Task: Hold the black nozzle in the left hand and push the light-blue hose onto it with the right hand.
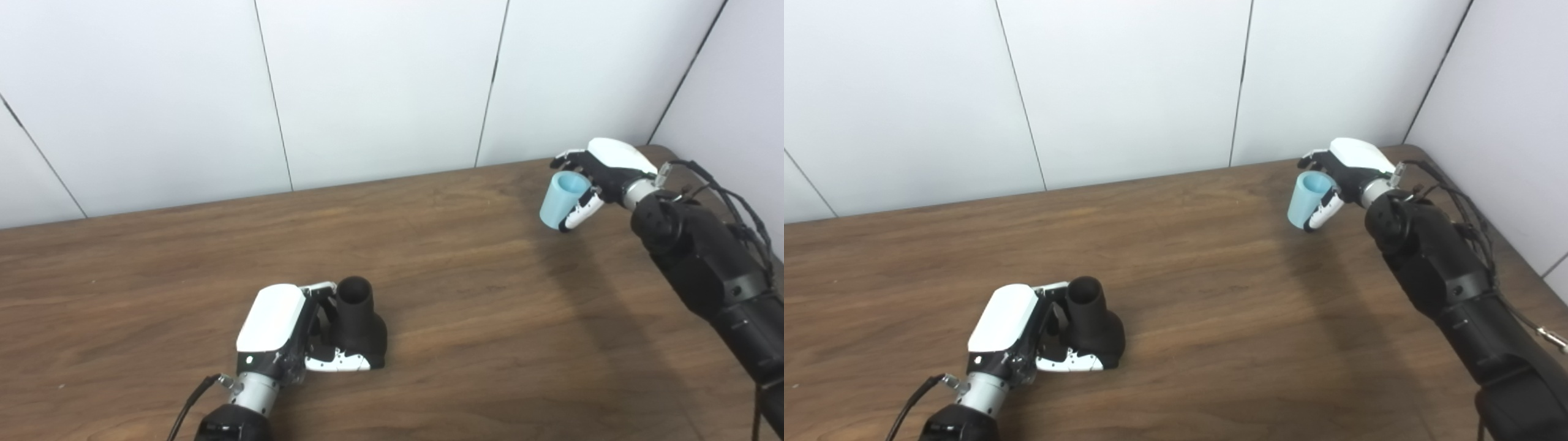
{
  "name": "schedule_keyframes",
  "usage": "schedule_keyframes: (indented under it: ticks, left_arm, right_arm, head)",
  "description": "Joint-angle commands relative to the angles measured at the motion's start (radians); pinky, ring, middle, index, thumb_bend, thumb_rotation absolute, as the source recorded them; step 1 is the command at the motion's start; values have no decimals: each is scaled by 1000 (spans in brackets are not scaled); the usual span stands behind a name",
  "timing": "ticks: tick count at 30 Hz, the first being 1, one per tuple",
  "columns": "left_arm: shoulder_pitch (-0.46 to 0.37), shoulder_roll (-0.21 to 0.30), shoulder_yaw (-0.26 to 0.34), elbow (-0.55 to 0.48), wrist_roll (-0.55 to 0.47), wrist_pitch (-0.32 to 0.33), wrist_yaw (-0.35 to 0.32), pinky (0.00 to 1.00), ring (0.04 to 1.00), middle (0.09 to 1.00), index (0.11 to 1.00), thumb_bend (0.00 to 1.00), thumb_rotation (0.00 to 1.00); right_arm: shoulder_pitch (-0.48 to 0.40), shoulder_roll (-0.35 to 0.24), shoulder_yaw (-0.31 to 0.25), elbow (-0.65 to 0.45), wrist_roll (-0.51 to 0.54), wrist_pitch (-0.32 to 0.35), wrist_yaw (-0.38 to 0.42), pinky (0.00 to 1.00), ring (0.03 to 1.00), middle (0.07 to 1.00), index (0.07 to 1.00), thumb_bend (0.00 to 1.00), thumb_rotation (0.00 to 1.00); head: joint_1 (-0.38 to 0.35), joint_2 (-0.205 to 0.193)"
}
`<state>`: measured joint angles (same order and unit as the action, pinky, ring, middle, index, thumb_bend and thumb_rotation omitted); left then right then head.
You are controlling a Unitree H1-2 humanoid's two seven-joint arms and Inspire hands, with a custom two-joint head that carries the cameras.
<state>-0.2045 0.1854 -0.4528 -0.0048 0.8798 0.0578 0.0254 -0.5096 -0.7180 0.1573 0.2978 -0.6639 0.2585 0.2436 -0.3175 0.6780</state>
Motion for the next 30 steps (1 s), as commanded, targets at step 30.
schedule_keyframes:
  ticks: [30]
  left_arm:
    - [29, 28, -4, 27, 4, 7, -44, 274, 339, 473, 487, 525, 0]
  right_arm:
    - [-30, 4, -21, 1, -21, -75, -164, 472, 416, 517, 489, 517, 0]
  head:
    - [-6, 17]
